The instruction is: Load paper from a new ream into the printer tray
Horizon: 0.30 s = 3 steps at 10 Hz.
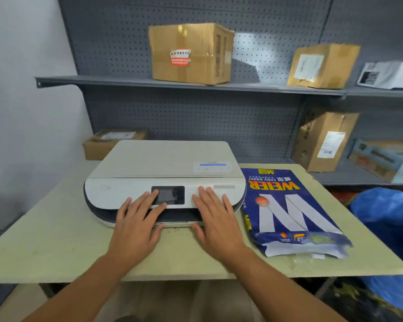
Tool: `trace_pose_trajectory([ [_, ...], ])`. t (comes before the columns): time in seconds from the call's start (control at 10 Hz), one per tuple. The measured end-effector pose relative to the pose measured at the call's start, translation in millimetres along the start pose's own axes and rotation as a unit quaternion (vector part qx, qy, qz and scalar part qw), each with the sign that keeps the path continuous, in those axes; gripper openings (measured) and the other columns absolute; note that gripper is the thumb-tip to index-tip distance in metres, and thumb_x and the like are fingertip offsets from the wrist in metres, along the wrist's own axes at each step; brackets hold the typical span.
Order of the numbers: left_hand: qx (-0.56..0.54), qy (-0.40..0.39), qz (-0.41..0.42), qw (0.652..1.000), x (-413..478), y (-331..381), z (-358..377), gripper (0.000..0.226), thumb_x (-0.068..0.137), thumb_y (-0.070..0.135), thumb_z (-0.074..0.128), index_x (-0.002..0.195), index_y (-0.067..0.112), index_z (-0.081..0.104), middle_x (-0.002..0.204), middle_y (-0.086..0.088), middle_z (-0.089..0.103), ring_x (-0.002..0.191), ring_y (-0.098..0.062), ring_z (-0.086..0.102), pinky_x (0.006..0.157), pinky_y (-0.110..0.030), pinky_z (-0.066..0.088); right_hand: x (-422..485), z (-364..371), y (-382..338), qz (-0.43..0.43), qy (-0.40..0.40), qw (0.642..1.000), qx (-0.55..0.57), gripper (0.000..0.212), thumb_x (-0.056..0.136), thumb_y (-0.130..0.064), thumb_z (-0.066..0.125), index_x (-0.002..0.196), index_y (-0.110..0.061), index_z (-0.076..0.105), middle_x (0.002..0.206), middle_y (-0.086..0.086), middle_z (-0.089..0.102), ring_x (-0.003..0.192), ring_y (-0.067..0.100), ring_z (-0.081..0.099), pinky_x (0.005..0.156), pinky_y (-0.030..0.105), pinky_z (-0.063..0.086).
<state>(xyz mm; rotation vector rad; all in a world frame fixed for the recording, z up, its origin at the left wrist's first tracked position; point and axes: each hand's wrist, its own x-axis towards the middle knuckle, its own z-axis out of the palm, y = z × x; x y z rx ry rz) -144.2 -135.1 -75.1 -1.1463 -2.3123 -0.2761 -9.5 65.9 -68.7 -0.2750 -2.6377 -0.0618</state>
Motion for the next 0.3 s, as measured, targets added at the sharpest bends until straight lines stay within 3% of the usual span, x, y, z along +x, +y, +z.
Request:
trace_pose_trajectory([
  [0.1, -0.023, 0.004, -0.028, 0.999, 6.6, 8.2, -15.5, 0.048, 0.09, 0.044, 0.05, 0.134, 0.027, 0.059, 0.15, 0.0, 0.049, 0.136, -0.021, 0.046, 0.117, -0.049, 0.028, 3.6, -12.7, -2.2, 0.008, -0.016, 1.0, 0.016, 0.074, 0.096, -0.054, 0.04, 0.158, -0.029, 0.009, 0.167, -0.004, 0.012, 0.154, 0.017, 0.009, 0.122, 0.05, 0.013],
  [0.3, -0.044, 0.058, -0.002, 0.997, 39.4, 20.7, -58.0, 0.049, 0.089, 0.043, 0.051, 0.135, 0.026, 0.054, 0.152, 0.001, 0.047, 0.131, -0.024, 0.049, 0.111, -0.05, 0.034, 19.1, -48.4, 10.2, 0.008, 0.035, 0.999, 0.004, 0.079, 0.089, -0.057, 0.05, 0.156, -0.027, 0.02, 0.162, 0.004, 0.029, 0.149, 0.026, 0.027, 0.117, 0.054, 0.027],
])
